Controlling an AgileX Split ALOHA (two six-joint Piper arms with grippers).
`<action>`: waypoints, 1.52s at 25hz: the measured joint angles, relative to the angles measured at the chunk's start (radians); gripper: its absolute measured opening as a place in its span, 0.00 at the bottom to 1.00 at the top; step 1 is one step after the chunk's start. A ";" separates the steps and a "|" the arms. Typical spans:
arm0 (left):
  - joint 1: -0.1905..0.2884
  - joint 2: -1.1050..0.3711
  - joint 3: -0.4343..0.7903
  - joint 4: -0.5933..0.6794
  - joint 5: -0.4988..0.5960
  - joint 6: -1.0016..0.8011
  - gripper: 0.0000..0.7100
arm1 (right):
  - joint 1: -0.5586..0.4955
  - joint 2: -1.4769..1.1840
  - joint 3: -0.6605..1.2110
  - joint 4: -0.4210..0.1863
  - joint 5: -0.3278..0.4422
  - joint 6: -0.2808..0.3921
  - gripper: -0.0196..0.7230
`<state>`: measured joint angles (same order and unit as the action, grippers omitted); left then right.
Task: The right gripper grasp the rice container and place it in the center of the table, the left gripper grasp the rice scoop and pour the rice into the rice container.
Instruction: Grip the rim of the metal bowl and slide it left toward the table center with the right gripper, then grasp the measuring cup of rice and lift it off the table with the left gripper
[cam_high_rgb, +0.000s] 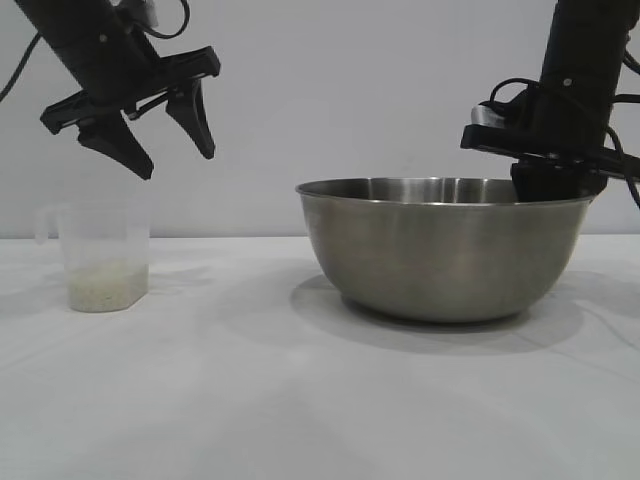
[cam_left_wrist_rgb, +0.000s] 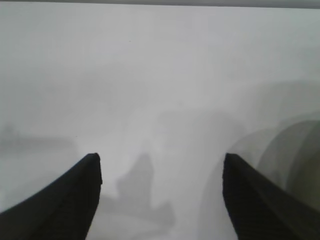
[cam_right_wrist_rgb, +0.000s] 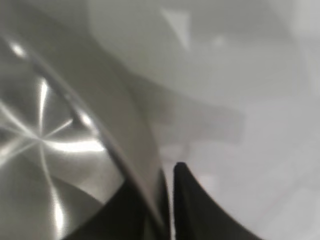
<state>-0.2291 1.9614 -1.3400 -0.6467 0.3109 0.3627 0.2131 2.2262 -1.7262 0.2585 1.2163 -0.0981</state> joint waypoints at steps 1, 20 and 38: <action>0.000 0.000 0.000 0.000 0.000 0.000 0.64 | 0.014 0.000 0.000 0.000 0.000 0.000 0.03; 0.000 0.000 0.000 0.000 -0.001 0.000 0.64 | 0.116 -0.053 0.000 -0.007 -0.002 0.002 0.82; 0.000 0.000 0.000 0.000 -0.001 0.000 0.64 | -0.026 -0.223 0.007 -0.191 0.013 0.055 0.82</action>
<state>-0.2291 1.9614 -1.3400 -0.6467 0.3094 0.3627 0.1870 2.0036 -1.7189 0.0674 1.2292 -0.0428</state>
